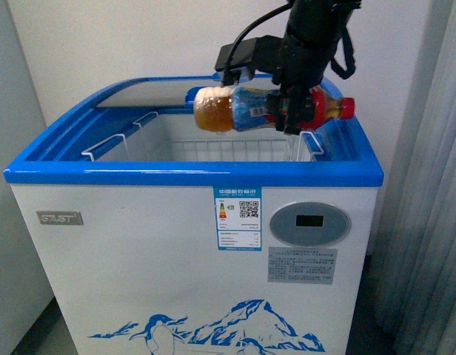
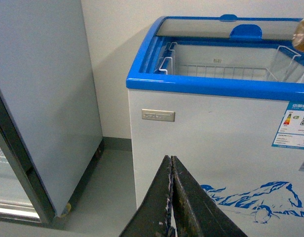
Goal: Put drink in fridge
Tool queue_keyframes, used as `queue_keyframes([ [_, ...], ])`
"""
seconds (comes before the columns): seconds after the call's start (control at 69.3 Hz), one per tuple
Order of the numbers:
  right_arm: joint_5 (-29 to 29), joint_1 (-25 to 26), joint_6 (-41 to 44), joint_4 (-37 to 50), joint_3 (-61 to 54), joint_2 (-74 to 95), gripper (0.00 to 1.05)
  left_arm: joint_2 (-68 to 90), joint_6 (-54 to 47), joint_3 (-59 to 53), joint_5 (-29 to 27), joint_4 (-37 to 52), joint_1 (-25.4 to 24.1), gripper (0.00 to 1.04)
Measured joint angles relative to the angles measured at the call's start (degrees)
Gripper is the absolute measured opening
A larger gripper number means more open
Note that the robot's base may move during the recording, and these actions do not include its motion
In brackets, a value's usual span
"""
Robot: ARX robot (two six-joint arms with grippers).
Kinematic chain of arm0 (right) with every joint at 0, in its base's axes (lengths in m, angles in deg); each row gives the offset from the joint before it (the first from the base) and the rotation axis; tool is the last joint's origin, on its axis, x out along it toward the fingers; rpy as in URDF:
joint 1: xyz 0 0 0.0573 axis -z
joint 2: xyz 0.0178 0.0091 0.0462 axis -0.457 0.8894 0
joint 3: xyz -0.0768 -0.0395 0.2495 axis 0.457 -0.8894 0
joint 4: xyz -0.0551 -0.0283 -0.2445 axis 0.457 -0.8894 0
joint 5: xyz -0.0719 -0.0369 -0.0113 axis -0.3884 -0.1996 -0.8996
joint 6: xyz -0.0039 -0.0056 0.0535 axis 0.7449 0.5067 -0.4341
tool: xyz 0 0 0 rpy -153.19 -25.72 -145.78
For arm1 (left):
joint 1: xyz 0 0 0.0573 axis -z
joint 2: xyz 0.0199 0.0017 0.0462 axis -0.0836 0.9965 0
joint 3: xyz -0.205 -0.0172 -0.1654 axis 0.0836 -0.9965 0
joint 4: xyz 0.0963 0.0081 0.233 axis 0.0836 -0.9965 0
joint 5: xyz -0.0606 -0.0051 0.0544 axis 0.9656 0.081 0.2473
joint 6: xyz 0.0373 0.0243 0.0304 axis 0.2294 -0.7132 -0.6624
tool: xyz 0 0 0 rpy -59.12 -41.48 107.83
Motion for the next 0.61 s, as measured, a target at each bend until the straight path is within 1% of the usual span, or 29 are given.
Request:
queue_keyframes([
  [0.029,-0.02,-0.44,-0.02,-2.01,4.59,3.19,0.39,-0.48,0.02,-0.35,0.13,-0.35,0.0,0.03],
  [0.115,-0.24,-1.09,-0.42,-4.28,10.14,7.69,0.39,-1.97,0.04,-0.37,-0.02,-1.62,0.0,0.03],
  [0.289,-0.87,-1.44,-2.14,-3.02,16.24,12.7,0.39,-4.63,0.04,-0.37,0.0,-4.26,0.0,0.03],
  [0.476,-1.77,-1.66,-4.96,-0.46,19.23,15.21,0.39,-6.86,0.04,-0.37,0.0,-6.47,0.0,0.03],
  [0.52,-1.75,-1.77,-5.42,-0.13,19.54,15.54,0.4,-8.02,0.04,-0.35,0.0,-7.63,0.0,0.03],
  [0.549,-1.55,-1.9,-6.45,-0.11,19.65,15.89,0.49,-10.25,0.04,-0.35,0.02,-11.1,0.0,0.03],
  [0.563,-1.55,-1.9,-6.45,-0.11,19.65,15.89,0.49,-11.15,0.0,-0.35,0.07,-12.28,0.0,0.03],
  [0.592,-1.16,-2.03,-7.17,-0.13,19.69,16.13,0.57,-13.53,0.04,-0.35,-0.04,-15.02,0.0,0.03],
  [0.606,-1.16,-2.03,-7.17,-0.13,19.69,16.13,0.57,-14.23,0.04,-0.35,0.0,-15.56,0.0,0.03],
])
